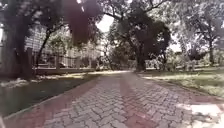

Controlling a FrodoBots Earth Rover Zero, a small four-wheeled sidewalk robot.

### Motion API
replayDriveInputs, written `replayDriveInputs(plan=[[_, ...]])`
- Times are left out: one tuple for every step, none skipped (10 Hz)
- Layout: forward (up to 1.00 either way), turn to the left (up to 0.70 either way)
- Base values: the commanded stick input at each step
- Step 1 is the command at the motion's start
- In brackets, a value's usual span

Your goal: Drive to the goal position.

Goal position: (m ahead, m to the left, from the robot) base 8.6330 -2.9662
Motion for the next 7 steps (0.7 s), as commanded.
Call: replayDriveInputs(plan=[[0.70, 0.00], [0.70, 0.00], [0.70, -0.14], [0.70, -0.32], [0.70, -0.35], [0.70, -0.35], [0.70, -0.18]])
